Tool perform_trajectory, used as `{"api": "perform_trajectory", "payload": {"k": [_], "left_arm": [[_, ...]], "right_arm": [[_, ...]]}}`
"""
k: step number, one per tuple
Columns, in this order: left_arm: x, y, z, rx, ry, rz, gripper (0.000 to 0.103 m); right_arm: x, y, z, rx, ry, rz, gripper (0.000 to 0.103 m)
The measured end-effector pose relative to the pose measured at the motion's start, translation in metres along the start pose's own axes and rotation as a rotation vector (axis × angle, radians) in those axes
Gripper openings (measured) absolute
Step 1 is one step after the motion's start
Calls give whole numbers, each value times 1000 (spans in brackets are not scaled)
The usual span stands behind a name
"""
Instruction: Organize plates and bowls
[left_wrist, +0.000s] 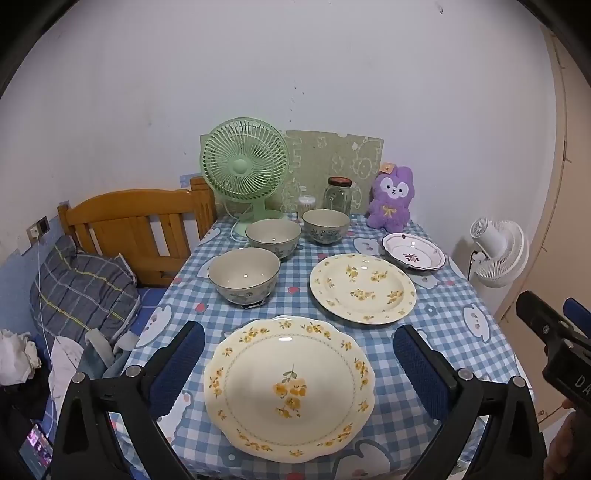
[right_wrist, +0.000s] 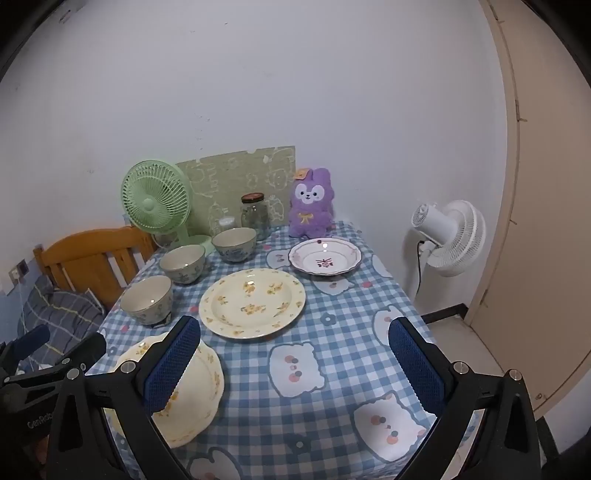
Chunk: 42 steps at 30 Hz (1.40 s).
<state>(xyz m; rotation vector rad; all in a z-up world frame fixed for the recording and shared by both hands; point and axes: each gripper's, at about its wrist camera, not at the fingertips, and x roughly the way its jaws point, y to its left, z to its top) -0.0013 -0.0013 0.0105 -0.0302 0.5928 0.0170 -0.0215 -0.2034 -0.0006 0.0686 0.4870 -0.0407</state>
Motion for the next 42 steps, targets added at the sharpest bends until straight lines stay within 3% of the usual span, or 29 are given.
{"api": "perform_trajectory", "payload": {"k": [14,42], "left_arm": [[1,-1,-5,-2,-7,-5,102],[-7,-4,-7,14,-14,-38,102]], "right_arm": [[-1,3,-5,-24,-6,29,103],[-4,1,-7,-35,3,4,103]]}}
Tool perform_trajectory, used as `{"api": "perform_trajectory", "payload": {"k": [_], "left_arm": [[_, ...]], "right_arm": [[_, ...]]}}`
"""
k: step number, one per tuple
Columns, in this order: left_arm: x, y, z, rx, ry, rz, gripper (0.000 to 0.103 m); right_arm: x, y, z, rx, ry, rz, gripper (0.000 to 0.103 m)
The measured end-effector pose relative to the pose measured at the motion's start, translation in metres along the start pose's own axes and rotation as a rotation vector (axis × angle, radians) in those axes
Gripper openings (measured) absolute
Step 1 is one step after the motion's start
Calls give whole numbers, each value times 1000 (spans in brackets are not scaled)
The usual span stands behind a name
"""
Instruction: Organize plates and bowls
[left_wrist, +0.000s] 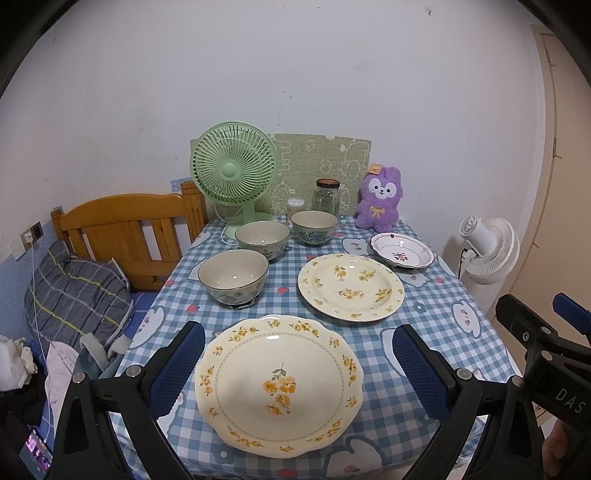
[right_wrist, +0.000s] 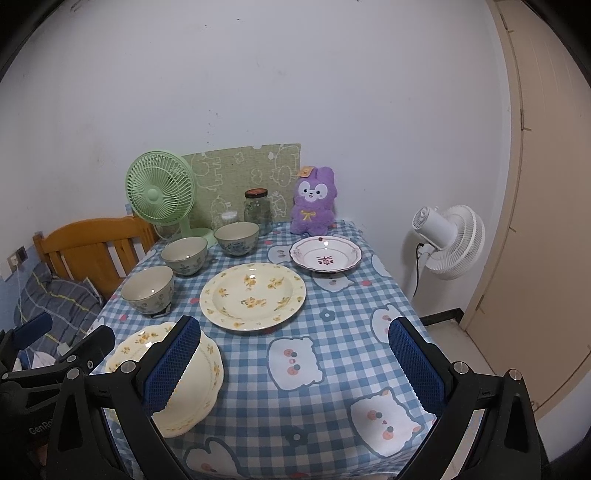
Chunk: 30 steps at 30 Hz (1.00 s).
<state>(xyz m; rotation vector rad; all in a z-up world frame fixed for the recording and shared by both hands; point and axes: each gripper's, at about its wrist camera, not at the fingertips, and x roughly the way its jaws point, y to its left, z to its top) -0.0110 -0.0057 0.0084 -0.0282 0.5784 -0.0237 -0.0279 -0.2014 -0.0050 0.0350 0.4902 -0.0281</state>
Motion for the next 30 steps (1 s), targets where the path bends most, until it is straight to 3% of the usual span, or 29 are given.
{"api": "perform_trajectory", "payload": {"k": [30], "left_arm": [[7,2,-6,-1,7,20,100]], "right_arm": [[12,7,-4,-1,35,14,103]]}}
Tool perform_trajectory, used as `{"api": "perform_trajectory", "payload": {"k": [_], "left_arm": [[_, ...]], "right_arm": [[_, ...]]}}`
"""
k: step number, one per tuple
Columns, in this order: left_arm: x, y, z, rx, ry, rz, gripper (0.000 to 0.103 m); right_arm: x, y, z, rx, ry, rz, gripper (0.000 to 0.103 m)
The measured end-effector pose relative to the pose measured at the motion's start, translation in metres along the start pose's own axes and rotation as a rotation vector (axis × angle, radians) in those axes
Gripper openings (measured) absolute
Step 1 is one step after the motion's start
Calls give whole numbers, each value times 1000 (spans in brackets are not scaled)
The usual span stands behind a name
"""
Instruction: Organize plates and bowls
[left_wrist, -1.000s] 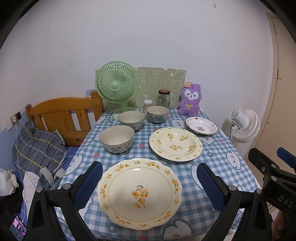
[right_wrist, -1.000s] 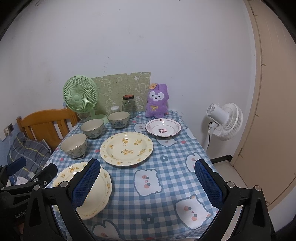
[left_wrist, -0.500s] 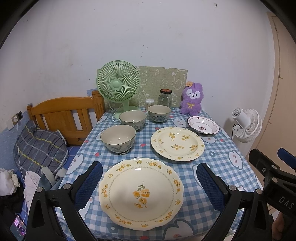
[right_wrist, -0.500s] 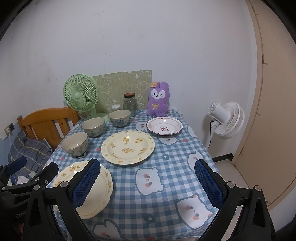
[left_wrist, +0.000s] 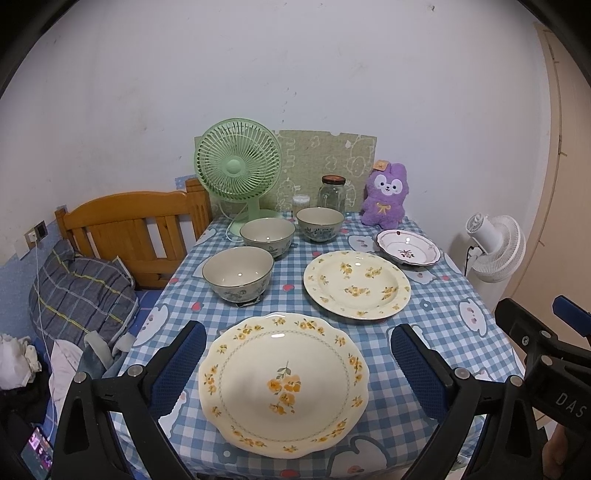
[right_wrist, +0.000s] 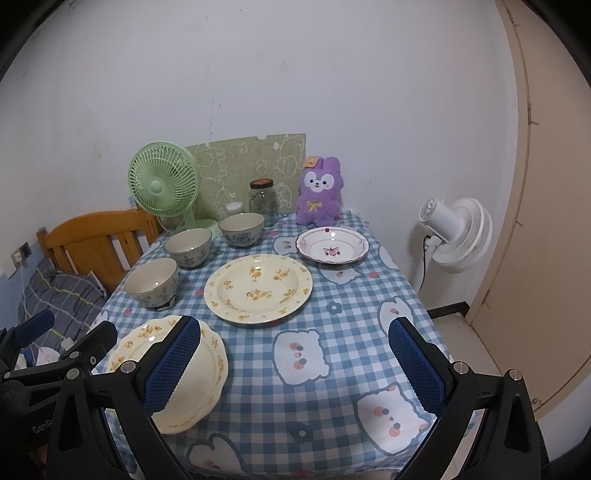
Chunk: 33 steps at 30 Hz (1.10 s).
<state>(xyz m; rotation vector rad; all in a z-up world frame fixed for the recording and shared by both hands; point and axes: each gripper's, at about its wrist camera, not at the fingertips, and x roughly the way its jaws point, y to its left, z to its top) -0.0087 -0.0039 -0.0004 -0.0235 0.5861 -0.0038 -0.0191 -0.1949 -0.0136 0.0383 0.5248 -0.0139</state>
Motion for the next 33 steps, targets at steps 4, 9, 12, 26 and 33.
{"api": "perform_trajectory", "payload": {"k": [4,9,12,26,33], "left_arm": [[1,-2,0,5,6,1,100],[0,-3,-1,8,5,6,98],[1,-4,-1,0,9,7,98],[23,5,11,6,64,11,94],[46,20,11,-3,117,32,89]], "right_arm": [[0,-1,-1,2,5,0,103],[2,-1,-2,6,10,0,103],[4,-2,0,11,11,-4,103],[29,19,13,20,66,27,101],[53,40,10,14,115,51,93]]}}
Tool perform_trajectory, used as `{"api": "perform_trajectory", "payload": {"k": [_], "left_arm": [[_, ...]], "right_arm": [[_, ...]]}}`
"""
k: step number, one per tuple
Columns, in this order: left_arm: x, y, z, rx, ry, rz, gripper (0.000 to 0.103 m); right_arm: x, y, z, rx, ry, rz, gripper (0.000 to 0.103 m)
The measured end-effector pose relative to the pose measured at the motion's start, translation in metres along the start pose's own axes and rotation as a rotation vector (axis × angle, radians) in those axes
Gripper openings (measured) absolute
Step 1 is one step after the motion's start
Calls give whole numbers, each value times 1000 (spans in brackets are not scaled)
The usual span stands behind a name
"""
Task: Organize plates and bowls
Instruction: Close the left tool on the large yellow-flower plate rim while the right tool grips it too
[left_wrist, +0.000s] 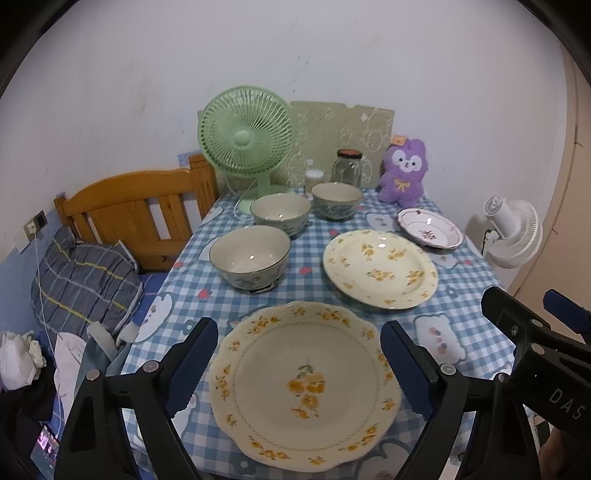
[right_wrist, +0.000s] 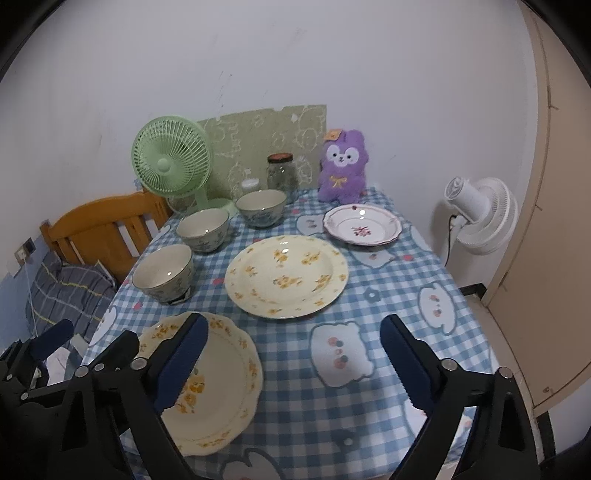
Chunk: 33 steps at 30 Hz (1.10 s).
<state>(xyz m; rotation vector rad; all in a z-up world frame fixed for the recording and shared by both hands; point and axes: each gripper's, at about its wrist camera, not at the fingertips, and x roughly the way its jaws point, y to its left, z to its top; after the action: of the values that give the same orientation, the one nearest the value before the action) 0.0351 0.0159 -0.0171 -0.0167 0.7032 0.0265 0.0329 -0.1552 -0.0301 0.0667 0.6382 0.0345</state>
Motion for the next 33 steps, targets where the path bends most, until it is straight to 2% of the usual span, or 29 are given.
{"api": "perform_trajectory", "payload": {"k": [9,16,19,33], "left_arm": [[36,17,-5,-9,82,7,82],[62,32,-13,-9,144,15,81],[75,39,-16,-12,174,16,80],[119,62,-44,-48,316,3,77]], "right_arm": [[35,25,-6,2,66,-11,90],[64,46,-16,-9,130,-22,86],[75,53,-20,-16,148,-29,80],[122,65,-47,-4,255,-95,78]]}}
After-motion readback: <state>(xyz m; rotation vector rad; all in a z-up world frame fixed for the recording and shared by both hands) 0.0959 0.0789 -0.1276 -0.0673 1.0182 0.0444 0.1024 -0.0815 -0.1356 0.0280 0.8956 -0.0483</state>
